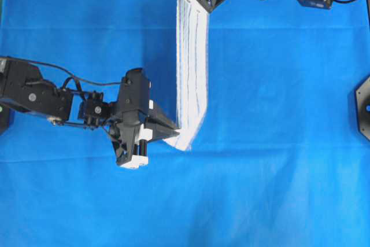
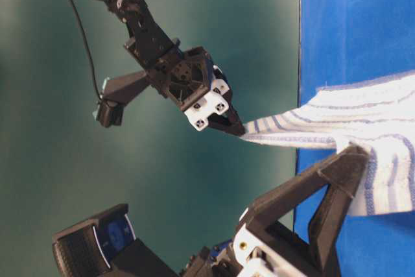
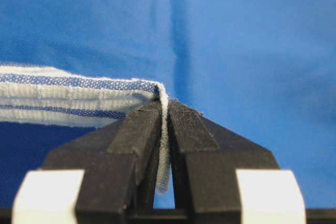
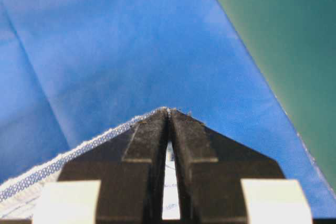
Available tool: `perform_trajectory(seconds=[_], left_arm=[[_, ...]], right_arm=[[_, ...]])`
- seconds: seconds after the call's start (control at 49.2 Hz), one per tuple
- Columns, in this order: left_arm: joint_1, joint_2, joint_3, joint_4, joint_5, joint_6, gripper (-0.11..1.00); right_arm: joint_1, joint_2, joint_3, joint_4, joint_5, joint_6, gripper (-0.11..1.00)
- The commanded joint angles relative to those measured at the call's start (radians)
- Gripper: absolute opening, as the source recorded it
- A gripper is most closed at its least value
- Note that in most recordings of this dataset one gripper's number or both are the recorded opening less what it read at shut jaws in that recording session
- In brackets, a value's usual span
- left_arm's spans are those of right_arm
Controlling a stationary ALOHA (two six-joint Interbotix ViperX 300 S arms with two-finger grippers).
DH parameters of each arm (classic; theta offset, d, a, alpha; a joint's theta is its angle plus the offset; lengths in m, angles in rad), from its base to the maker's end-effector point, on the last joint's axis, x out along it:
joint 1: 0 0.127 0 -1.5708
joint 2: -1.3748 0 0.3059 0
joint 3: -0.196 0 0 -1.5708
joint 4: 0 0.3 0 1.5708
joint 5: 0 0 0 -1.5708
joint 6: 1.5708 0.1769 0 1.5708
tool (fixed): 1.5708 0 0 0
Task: Fold the blue towel.
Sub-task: 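Lift the strip and rotate it vertical, left gripper swinging toward the near side, then lay the strip down vertically, open both grippers and withdraw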
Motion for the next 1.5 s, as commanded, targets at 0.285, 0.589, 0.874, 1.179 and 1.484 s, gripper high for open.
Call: perform_trajectory(seconds=[0.285, 0.589, 0.874, 1.179, 1.484], left_arm=[[0.015, -0.021, -0.011, -0.002, -0.003, -0.002, 0.02], [0.032, -0.023, -0.008, -0.002, 0.003, -0.002, 0.20], [0.037, -0.066, 0.020, -0.002, 0.063, 0.000, 0.67], [0.066, -0.232, 0.106, 0.002, 0.149, 0.002, 0.64], [0.115, -0.417, 0.249, 0.005, 0.144, 0.009, 0.64]], right_arm=[[0.005, -0.017, -0.028, -0.003, 0.002, -0.002, 0.04], [0.002, -0.017, -0.026, -0.008, 0.005, -0.003, 0.05], [0.002, -0.051, 0.005, -0.066, 0.040, 0.000, 0.54], [0.008, -0.209, 0.143, -0.075, 0.023, 0.002, 0.52], [0.055, -0.430, 0.407, -0.069, -0.101, 0.018, 0.52]])
